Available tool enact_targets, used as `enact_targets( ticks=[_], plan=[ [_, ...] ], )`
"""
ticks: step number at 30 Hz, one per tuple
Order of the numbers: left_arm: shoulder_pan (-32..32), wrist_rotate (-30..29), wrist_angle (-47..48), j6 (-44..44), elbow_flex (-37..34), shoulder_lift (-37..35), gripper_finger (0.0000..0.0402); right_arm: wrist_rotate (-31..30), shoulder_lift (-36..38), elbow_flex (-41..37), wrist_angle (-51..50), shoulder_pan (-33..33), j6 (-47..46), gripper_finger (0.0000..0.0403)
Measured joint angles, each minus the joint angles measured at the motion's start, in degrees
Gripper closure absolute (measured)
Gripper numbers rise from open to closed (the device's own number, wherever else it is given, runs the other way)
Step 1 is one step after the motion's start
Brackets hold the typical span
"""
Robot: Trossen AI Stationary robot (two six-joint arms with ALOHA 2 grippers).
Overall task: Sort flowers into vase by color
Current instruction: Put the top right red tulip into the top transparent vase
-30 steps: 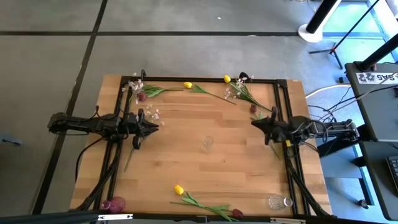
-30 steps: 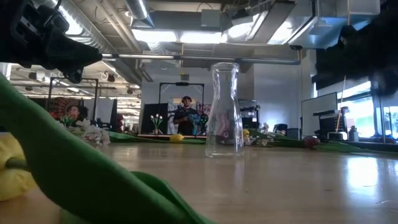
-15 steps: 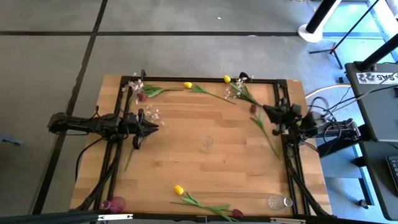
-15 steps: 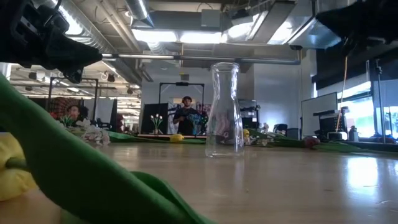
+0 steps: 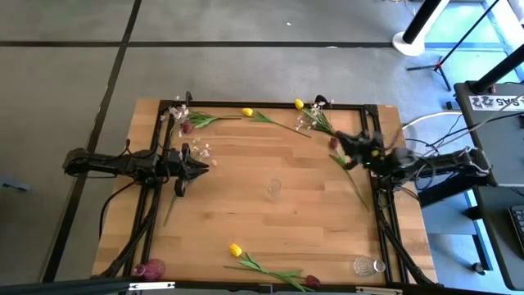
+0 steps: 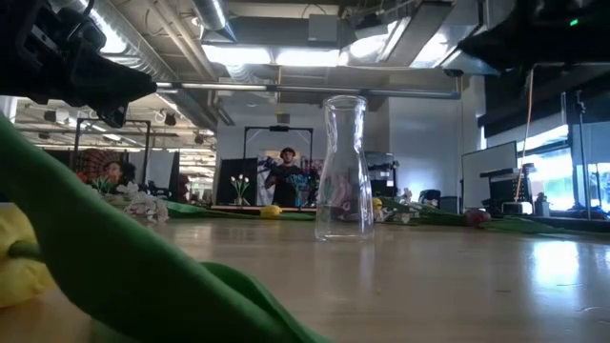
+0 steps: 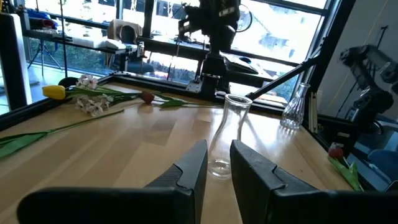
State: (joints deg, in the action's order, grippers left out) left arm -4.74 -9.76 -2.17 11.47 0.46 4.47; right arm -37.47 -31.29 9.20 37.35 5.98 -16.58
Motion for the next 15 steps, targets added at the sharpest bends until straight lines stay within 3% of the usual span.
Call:
enact_targets(
  ticks=[3, 8, 11, 15],
  plan=[
    [0.0, 0.0, 0.0, -0.01, -0.01, 0.02, 0.0334, -0.67, -9.76, 2.65, 0.05, 0.0, -2.59, 0.035],
    [0.0, 0.0, 0.0, -0.01, -0.01, 0.02, 0.0334, -2.37, -22.42, 7.49, -1.83, -2.79, -2.53, 0.0262],
    [0.0, 0.0, 0.02, 0.01, -0.01, 0.0, 0.0334, 3.61, -25.88, 11.05, -10.75, -7.76, -2.52, 0.021],
    [0.0, 0.0, 0.02, 0.0, 0.01, 0.02, 0.0334, 16.63, -27.5, 18.87, -33.7, -15.83, -2.33, 0.0166]
  ],
)
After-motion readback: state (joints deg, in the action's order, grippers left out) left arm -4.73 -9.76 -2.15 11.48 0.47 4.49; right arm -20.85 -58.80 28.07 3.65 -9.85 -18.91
